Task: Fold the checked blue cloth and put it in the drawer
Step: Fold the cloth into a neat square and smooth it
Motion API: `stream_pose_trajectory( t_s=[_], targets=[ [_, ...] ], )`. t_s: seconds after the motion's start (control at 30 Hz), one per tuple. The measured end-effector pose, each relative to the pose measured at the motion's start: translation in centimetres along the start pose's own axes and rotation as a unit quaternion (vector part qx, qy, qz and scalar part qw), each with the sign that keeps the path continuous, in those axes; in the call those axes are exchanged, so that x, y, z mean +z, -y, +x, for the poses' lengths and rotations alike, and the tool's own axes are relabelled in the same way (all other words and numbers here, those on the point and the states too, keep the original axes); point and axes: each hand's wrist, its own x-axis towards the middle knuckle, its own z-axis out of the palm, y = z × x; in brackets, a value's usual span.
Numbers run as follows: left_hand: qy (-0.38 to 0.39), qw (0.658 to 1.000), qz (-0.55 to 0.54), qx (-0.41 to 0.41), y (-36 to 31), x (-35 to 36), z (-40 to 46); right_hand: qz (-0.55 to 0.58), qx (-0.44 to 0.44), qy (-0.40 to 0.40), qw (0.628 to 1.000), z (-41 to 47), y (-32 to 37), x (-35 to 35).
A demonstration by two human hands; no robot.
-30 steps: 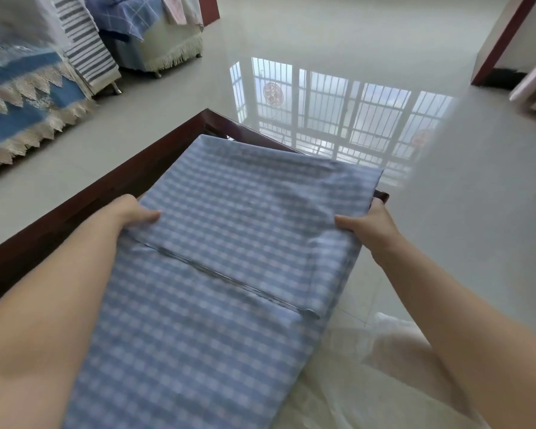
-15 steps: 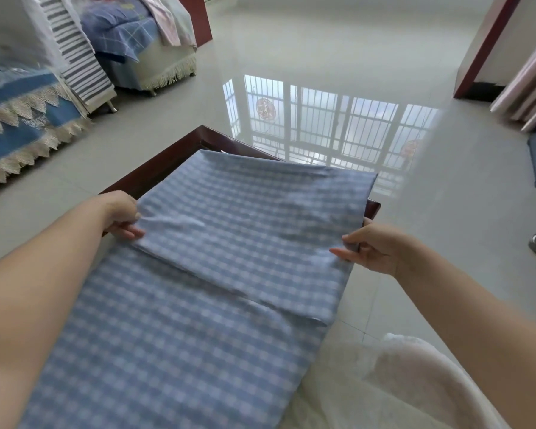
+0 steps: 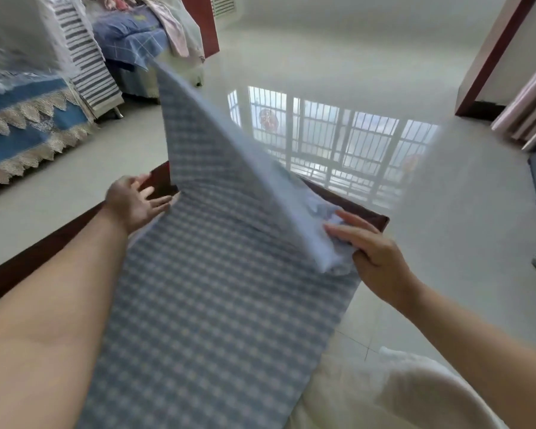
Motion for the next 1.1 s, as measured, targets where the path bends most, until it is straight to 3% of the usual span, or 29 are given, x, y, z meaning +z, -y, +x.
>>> stream_pose_trajectory(
  t_s=[0.1, 0.2, 0.3, 0.4, 0.47, 0.57, 0.7, 0.77, 0.8, 0.87, 0.93, 1.03, 1.1],
  targets=[
    [-0.015, 0.998, -0.035, -0.042, -0.3, -6.3, -2.3, -0.062, -0.062, 0.064, 0.994, -2.8, -0.6, 0.1],
    [-0.033, 0.994, 0.056, -0.090, -0.5, -9.2, -4.6, -0.069, -0.099, 0.135, 0.984, -4.6, 0.4, 0.5],
    [-0.063, 0.974, 0.186, -0.115, 0.0, -9.1, -5.2, -0.074, -0.071, 0.187, 0.977, -5.9, 1.1, 0.8],
    [-0.061, 0.910, 0.394, -0.113, 0.2, -8.2, -5.1, -0.057, 0.002, 0.143, 0.988, -6.2, 1.7, 0.9],
    [-0.066, 0.862, 0.500, -0.056, 0.0, -7.5, -5.0, -0.015, 0.091, 0.060, 0.994, -6.0, 3.0, 1.6],
    [-0.080, 0.783, 0.617, 0.017, -1.1, -6.3, -4.8, 0.069, 0.233, -0.014, 0.970, -6.0, 6.5, 2.8],
    [-0.046, 0.666, 0.742, -0.059, -3.3, -6.8, -5.4, 0.175, 0.254, -0.061, 0.949, -7.9, 10.0, 3.8],
    [-0.049, 0.626, 0.773, -0.093, -2.9, -7.4, -5.8, 0.201, 0.312, -0.145, 0.917, -8.3, 10.6, 3.8],
    [-0.059, 0.629, 0.768, -0.108, -2.1, -7.6, -5.8, 0.223, 0.376, -0.191, 0.879, -8.0, 10.5, 3.6],
    [-0.084, 0.637, 0.755, -0.133, -0.5, -7.5, -6.2, 0.282, 0.524, -0.238, 0.768, -6.7, 9.7, 3.2],
    [-0.117, 0.623, 0.765, -0.116, 0.8, -7.0, -6.2, 0.340, 0.602, -0.235, 0.683, -5.3, 8.6, 2.8],
    [-0.186, 0.602, 0.776, 0.036, 2.8, -5.0, -6.2, 0.402, 0.646, -0.138, 0.634, -3.8, 8.0, 2.8],
    [-0.142, 0.608, 0.767, 0.149, 5.0, -2.6, -6.3, 0.371, 0.658, -0.081, 0.651, -3.2, 7.4, 2.9]
  ],
)
